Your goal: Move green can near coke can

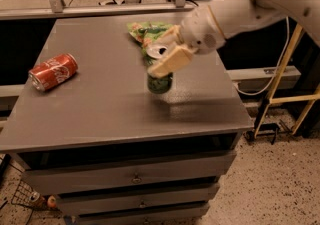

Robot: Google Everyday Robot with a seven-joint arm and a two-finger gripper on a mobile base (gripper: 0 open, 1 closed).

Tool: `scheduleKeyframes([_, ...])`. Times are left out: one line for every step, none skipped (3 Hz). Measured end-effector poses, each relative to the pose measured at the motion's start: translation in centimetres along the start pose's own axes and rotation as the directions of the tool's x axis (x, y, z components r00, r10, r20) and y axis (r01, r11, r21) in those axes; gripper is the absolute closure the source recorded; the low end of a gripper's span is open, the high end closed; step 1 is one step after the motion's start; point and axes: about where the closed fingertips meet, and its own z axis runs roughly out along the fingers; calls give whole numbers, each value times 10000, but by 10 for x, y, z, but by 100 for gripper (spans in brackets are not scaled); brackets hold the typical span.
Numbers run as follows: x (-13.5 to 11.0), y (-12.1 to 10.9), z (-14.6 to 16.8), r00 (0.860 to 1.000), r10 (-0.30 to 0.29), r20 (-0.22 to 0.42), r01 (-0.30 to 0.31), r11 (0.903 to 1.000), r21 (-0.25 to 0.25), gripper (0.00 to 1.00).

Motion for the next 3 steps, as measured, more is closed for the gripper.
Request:
scheduleKeyframes([-35, -52, 38, 9997, -113, 223, 119, 9996, -256, 100])
scheduleKeyframes([-58, -86, 71, 9993, 287, 238, -287, 9996, -2, 100])
scheduleKeyframes([-75, -97, 114, 9925, 1221, 67, -1223, 9915, 441, 100])
